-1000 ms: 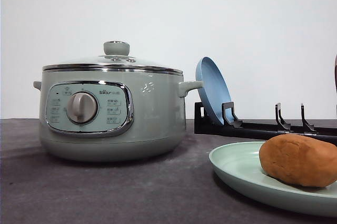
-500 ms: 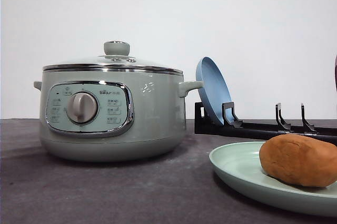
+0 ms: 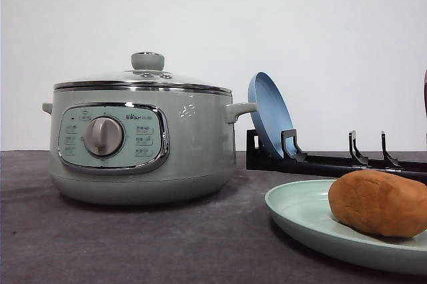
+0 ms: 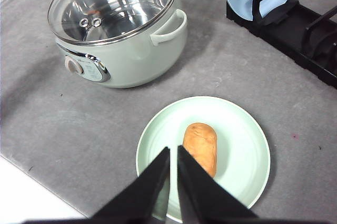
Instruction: Transfer potato from steamer to green plate
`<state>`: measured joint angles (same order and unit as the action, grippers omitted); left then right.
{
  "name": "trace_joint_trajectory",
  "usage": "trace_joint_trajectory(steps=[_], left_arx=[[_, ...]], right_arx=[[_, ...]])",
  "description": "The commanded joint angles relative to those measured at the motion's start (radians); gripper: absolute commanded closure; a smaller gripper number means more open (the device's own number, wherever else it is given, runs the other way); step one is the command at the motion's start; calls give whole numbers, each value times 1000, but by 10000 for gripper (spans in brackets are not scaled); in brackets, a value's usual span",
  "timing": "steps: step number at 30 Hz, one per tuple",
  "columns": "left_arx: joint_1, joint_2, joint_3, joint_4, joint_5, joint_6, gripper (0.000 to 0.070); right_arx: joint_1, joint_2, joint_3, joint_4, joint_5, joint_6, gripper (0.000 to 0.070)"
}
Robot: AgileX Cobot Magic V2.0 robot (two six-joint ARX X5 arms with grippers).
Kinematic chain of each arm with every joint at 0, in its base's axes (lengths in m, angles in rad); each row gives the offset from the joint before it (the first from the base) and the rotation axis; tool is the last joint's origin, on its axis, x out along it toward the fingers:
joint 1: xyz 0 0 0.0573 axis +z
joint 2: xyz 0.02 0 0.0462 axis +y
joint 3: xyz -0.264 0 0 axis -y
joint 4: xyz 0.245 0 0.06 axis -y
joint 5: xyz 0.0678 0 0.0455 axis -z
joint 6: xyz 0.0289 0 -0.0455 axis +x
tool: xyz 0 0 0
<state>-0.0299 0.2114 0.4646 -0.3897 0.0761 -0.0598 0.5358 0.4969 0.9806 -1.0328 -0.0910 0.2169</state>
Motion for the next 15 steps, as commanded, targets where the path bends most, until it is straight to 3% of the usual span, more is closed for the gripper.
trace_joint_trajectory(steps=[1,9,15], left_arx=[[2,-29,-78,60,-1,19,700],[2,-129,-324,248,-3,15,700],[2,-156,-392,259,-63,13,700]], right_arx=[[4,3,12,12,-2,8,688],[4,3,12,12,-2,8,688],[4,3,12,12,-2,8,688]])
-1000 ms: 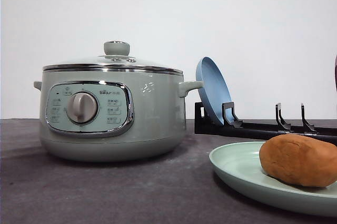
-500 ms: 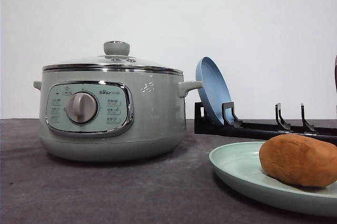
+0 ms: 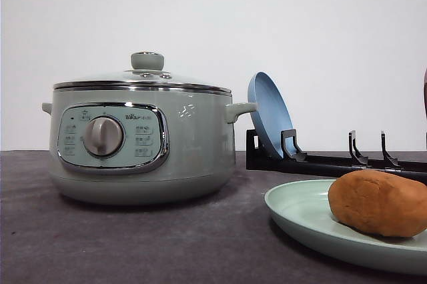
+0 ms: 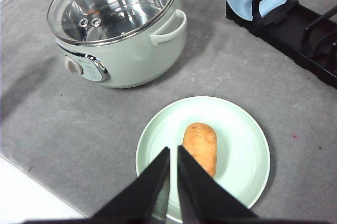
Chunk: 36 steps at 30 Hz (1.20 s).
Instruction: Transfer potato from steamer to green plate
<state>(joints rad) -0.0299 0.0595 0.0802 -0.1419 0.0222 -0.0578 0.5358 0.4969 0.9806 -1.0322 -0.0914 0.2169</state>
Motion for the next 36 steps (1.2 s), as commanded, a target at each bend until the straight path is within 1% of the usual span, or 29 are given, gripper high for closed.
trace_joint_trajectory(steps=[1,5,9,13,17,36], left_arx=[[2,-9,-17,12,-10,11,700],[5,-39,-51,8,-19,9,700],[11,-57,-69,-4,-45,-17,700],[12,-57,-69,-3,-56,-14,700],[12,-57,-69,-37,-75,-13,700],[12,-57,-69,-46,-75,-7,700]], right_arx=[[4,3,12,11,-2,8,688],[4,3,12,11,-2,8,688],[4,3,12,12,-2,8,688],[4,3,12,13,-2,8,688],[4,3,12,13,-2,8,688],[4,3,12,14,-2,8,688]])
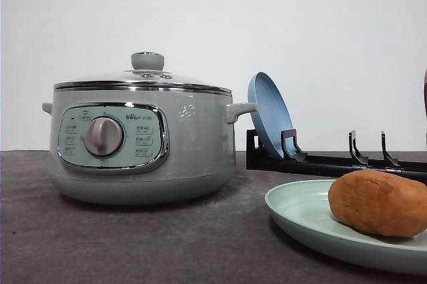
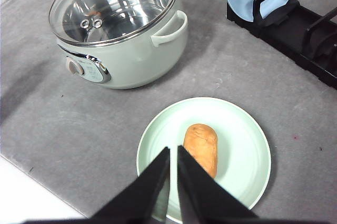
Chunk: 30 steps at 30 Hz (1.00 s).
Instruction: Transfer potato from steamer to green plate
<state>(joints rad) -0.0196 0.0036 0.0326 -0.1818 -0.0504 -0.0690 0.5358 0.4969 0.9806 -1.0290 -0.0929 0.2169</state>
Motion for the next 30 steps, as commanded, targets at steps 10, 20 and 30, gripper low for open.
trace_joint_trajectory(steps=[10,20,30], left_arx=[[2,-1,-21,-6,-2,4,700],[2,0,-21,-6,-2,4,700],[2,0,-21,-6,-2,4,700]], right_arx=[[3,3,12,11,1,8,688],[-238,-85,-82,99,48,-102,688],[-475,-254,-519,686,68,-128,688]])
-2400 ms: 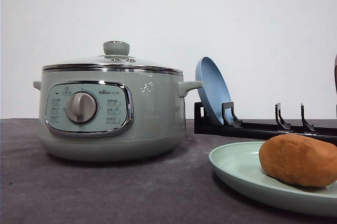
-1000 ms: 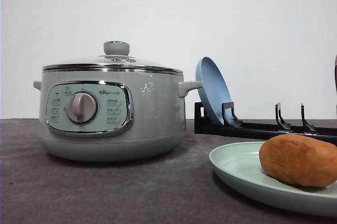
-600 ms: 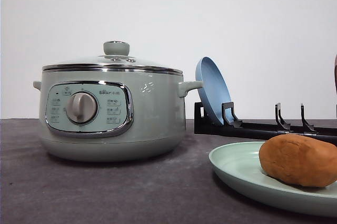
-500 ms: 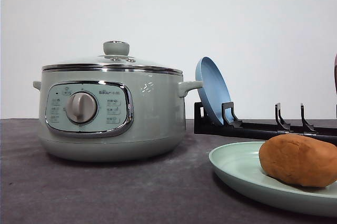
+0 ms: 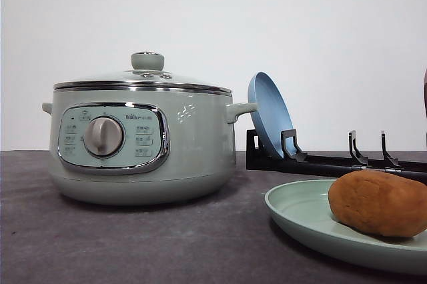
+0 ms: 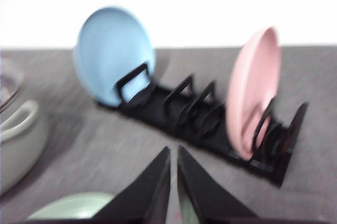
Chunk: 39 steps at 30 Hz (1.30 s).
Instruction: Transfer potato from steamer to green plate
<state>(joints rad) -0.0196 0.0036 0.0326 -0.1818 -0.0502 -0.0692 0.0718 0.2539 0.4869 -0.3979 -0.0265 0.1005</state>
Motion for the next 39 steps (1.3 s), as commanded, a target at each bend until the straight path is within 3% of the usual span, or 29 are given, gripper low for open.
trace_joint_trajectory(steps=[1,7,14,39], left_arx=[[2,0,-21,-6,-3,4,700],[2,0,-21,-6,-3,4,700],[2,0,-21,-6,-3,4,700],[2,0,-21,-6,-3,4,700]], right_arx=[[-28,-28,-62,85,1,-12,688],[-105,-126,-241,157,2,-69,688],[-124,-195,-361,176,2,-116,688],[-124,-250,-475,222,1,-111,688]])
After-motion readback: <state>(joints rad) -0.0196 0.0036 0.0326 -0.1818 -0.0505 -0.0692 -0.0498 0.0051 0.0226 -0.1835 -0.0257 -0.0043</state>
